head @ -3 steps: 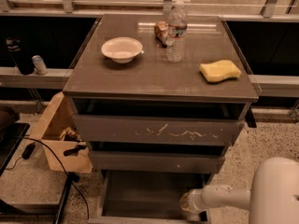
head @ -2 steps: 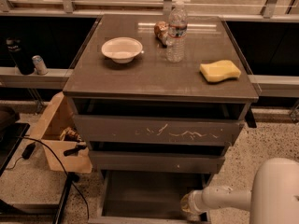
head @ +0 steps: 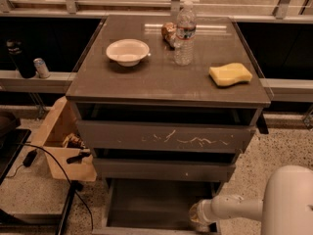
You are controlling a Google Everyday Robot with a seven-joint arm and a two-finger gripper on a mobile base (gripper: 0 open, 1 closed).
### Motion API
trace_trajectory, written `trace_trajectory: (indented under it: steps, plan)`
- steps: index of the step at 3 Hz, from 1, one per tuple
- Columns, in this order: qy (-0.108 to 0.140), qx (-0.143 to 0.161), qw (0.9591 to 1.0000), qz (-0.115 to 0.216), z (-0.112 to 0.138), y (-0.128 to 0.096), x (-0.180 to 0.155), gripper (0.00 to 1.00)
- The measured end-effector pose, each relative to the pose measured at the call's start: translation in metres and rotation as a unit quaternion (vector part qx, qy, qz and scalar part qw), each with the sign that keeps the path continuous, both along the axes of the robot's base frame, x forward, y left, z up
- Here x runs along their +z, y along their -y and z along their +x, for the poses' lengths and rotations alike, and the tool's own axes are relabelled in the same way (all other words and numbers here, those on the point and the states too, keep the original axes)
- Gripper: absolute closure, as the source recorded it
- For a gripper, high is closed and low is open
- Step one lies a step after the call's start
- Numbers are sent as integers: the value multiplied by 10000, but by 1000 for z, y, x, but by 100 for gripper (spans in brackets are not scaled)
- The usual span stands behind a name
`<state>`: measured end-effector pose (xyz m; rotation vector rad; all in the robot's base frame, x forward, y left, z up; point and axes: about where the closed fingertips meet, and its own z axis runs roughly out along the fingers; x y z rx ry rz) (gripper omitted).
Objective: Open bottom drawer
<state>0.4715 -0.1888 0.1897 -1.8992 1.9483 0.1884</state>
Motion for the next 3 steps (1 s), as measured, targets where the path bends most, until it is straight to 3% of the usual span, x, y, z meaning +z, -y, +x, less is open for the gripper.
trace_trajectory:
  steps: [2,3]
  plan:
    - [-19,10,10000,10,-2,-2,-2,0]
    - [-19,10,10000,10,-2,-2,-2,0]
